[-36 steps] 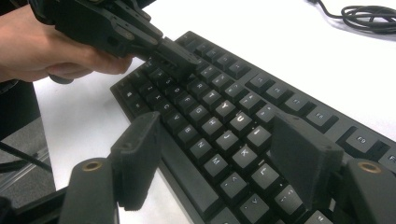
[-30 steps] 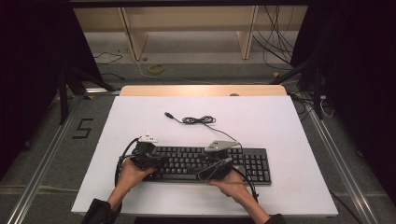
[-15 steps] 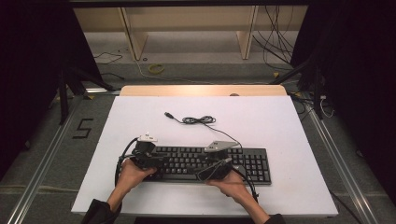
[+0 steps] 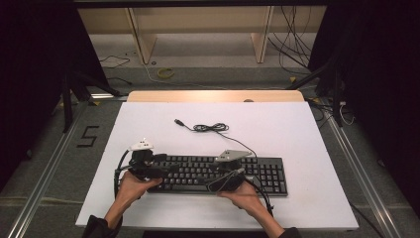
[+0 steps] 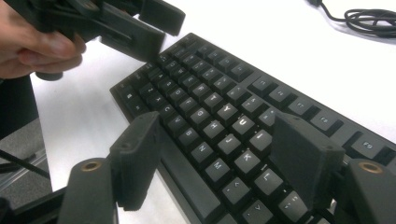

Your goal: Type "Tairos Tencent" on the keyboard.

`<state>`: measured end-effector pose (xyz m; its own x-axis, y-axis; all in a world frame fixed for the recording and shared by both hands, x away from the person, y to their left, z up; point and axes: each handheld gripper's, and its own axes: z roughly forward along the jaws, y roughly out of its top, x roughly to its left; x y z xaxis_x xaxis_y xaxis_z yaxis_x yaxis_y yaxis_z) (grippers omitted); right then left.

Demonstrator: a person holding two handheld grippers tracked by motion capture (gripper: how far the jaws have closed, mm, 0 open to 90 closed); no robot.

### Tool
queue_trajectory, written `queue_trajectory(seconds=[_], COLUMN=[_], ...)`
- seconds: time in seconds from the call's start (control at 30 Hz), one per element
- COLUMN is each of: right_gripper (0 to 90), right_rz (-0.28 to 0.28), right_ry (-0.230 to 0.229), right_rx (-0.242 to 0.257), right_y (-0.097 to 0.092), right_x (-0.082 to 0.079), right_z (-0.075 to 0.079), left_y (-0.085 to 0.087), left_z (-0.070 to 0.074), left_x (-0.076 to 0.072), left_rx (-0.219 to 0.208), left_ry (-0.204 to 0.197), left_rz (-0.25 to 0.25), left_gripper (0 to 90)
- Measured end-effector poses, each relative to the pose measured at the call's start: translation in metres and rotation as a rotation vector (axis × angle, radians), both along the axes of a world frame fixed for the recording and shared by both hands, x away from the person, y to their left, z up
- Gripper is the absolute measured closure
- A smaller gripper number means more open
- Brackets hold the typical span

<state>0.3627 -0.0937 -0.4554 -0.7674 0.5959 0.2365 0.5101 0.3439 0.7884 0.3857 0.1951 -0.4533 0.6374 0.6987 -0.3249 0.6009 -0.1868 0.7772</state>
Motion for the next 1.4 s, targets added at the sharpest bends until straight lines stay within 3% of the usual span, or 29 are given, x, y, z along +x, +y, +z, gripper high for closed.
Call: queue_trajectory(seconds=[0.17, 0.33, 0.63, 0.87, 1.07, 1.4], right_gripper=[41.9, 48.5, 70.7, 82.9, 88.6, 90.0], right_rz=[0.013, 0.008, 0.014, 0.028, 0.040, 0.041], right_ry=[0.004, 0.004, 0.003, 0.009, 0.009, 0.014], right_rx=[-0.012, -0.034, -0.069, -0.086, -0.105, -0.136], right_y=[0.005, 0.008, 0.019, 0.026, 0.031, 0.034], right_x=[0.000, 0.000, 0.002, 0.003, 0.003, 0.002], right_z=[-0.002, -0.004, -0.009, -0.014, -0.018, -0.023], left_y=[-0.001, -0.001, 0.000, -0.001, -0.001, -0.002], left_z=[0.002, 0.002, 0.002, 0.001, 0.001, 0.000], left_x=[-0.003, -0.005, -0.008, -0.009, -0.011, -0.012], left_rx=[-0.020, -0.012, -0.006, 0.001, -0.005, -0.007], left_ry=[-0.018, -0.023, -0.026, -0.024, -0.021, -0.019], left_rz=[-0.013, -0.014, -0.005, -0.015, -0.013, -0.022], left_gripper=[21.3, 20.7, 19.9, 19.7, 19.7, 20.0])
